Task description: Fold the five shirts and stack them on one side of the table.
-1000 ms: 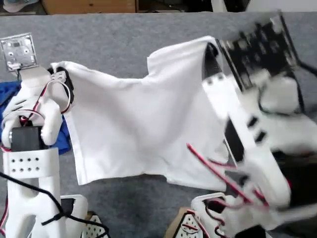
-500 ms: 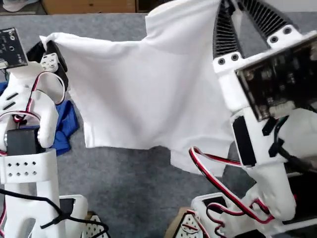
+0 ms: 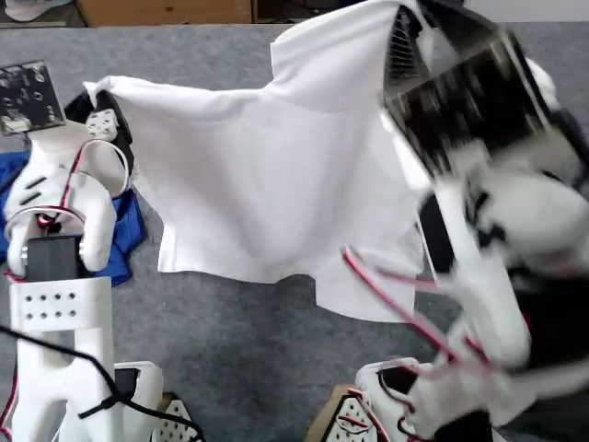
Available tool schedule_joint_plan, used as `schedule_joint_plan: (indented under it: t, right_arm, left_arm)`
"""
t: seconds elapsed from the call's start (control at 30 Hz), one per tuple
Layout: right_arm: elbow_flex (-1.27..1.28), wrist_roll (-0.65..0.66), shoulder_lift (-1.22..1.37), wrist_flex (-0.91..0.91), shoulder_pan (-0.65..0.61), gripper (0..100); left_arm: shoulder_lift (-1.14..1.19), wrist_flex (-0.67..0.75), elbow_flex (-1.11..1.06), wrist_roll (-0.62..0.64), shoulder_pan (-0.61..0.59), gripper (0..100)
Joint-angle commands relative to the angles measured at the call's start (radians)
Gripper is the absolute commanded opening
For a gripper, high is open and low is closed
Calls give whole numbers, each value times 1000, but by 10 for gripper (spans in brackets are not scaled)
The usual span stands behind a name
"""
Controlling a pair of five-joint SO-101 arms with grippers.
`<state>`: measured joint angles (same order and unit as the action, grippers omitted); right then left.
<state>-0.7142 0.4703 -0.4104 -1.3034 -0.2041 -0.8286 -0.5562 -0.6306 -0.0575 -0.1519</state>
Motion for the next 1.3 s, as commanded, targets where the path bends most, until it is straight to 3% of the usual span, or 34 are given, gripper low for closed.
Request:
schedule_joint_plan:
  t: [0.0, 0.2, 0.4, 0.53, 0.63, 0.83, 1.0, 1.13, 1.27]
  right_arm:
    - [130, -66, 33, 132, 76, 4]
    - [483, -129, 110, 502, 120, 5]
    - [760, -186, 203, 913, 122, 5]
    - [854, -187, 331, 1194, 143, 5]
    - [826, -187, 455, 1306, 182, 5]
    - [572, -190, 654, 1284, 254, 4]
    - [323, -193, 765, 1106, 263, 4]
    - [186, -259, 819, 982, 263, 4]
    - [113, -261, 802, 718, 262, 5]
  left_arm:
    - [15, 155, -69, 9, 9, 19]
    - [202, 348, -58, 9, 6, 19]
    - [538, 551, 41, 9, 11, 19]
    - [773, 578, 201, 8, 26, 19]
    - [931, 577, 347, 8, 41, 19]
    - [1178, 575, 643, 5, 64, 19]
    - [1363, 489, 914, 6, 66, 19]
    - [1491, 316, 1169, 8, 64, 19]
    - [1538, 34, 1355, 6, 49, 19]
